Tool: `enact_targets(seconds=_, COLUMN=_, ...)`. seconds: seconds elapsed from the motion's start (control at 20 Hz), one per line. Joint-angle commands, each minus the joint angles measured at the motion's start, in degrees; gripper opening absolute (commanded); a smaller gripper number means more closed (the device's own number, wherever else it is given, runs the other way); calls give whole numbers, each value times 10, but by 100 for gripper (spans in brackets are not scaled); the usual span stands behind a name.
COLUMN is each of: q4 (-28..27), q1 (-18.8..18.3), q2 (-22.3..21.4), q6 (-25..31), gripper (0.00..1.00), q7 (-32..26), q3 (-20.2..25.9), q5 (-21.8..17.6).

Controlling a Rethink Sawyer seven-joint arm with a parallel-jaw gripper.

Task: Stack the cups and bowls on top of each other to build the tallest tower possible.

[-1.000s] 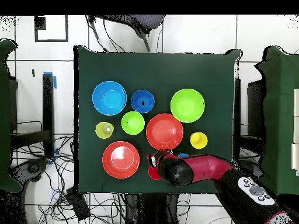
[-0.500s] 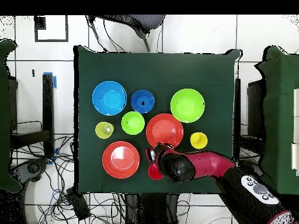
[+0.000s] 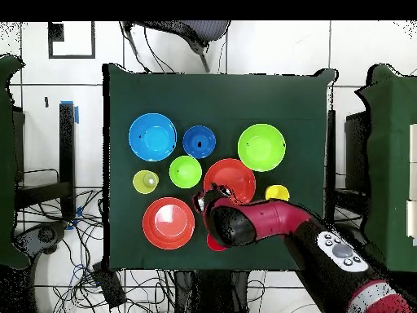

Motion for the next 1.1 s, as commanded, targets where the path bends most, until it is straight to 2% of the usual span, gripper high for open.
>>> enact_targets(seconds=0.05, q4=-90, q1=38, q2=5, q6=50, gripper=100, q7=47, q3=-10, q5=23)
enact_targets(seconds=0.25, q4=-148, q1=74, q2=28, q6=104, gripper=100, q7=59, q3=-29, q5=63)
enact_targets(seconds=0.5, q4=-191, q1=96, q2=41, q6=138, gripper=100, q7=60, q3=-37, q5=102)
enact_targets(seconds=0.6, q4=-210, q1=112, q2=47, q6=132, gripper=100, q7=73, q3=-53, q5=112)
enact_targets(seconds=0.75, q4=-244, q1=154, q2=62, q6=91, gripper=100, q7=99, q3=-95, q5=110)
enact_targets(seconds=1.1, q4=-272, q1=181, q2=84, q6=38, gripper=100, q7=97, q3=-116, q5=116)
